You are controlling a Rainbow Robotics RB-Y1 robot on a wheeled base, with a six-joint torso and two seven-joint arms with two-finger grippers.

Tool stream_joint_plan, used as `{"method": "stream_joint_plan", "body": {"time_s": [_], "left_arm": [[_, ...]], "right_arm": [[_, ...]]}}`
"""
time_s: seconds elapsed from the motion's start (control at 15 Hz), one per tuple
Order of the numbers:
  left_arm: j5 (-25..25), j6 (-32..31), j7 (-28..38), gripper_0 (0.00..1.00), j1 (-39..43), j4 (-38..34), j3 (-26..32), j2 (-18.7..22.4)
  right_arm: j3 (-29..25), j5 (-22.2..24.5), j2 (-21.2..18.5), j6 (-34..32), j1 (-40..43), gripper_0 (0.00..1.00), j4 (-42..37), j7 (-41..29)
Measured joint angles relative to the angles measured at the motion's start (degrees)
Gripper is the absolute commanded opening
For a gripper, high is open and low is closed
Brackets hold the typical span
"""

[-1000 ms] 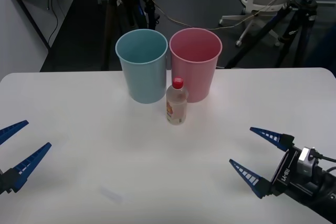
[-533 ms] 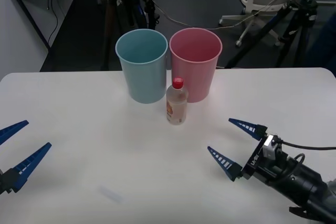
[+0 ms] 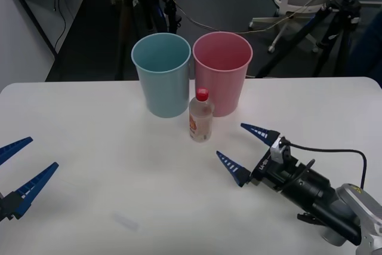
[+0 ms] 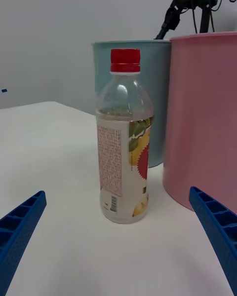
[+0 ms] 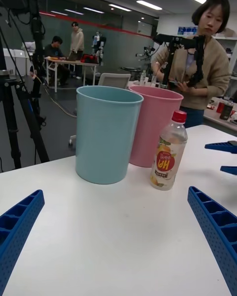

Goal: Grasp the object on the table and drop it into the matching bin: aluminum can to the light blue bin, PET bottle to the pink bin.

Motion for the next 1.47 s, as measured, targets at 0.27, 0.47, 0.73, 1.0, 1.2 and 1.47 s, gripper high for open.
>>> {"method": "stream_joint_plan", "body": {"time_s": [0.27,0.47,0.73,1.0,1.2,1.47], "left_arm": [[0.00,0.00,0.00,1.00,0.00,0.00,0.00,0.00],[0.00,0.00,0.00,1.00,0.00,0.00,0.00,0.00],[0.00,0.00,0.00,1.00,0.00,0.00,0.00,0.00],[0.00,0.00,0.00,1.00,0.00,0.00,0.00,0.00],[0.00,0.00,0.00,1.00,0.00,0.00,0.00,0.00],[0.00,0.00,0.00,1.00,0.00,0.00,0.00,0.00]], "right_arm": [[-0.37,1.74,3.98,0.59,-4.01,1.00,4.90,1.19],[-0.73,2.89,5.82,3.02,-4.89,1.00,5.40,1.83],[-0.77,3.26,8.01,5.72,-5.22,1.00,5.37,2.40],[-1.27,4.42,10.37,7.30,-5.31,1.00,5.41,2.80],[-2.33,5.55,12.22,8.82,-5.49,1.00,5.39,3.05],[-3.33,6.84,13.67,10.34,-6.57,1.00,6.24,2.97]]}}
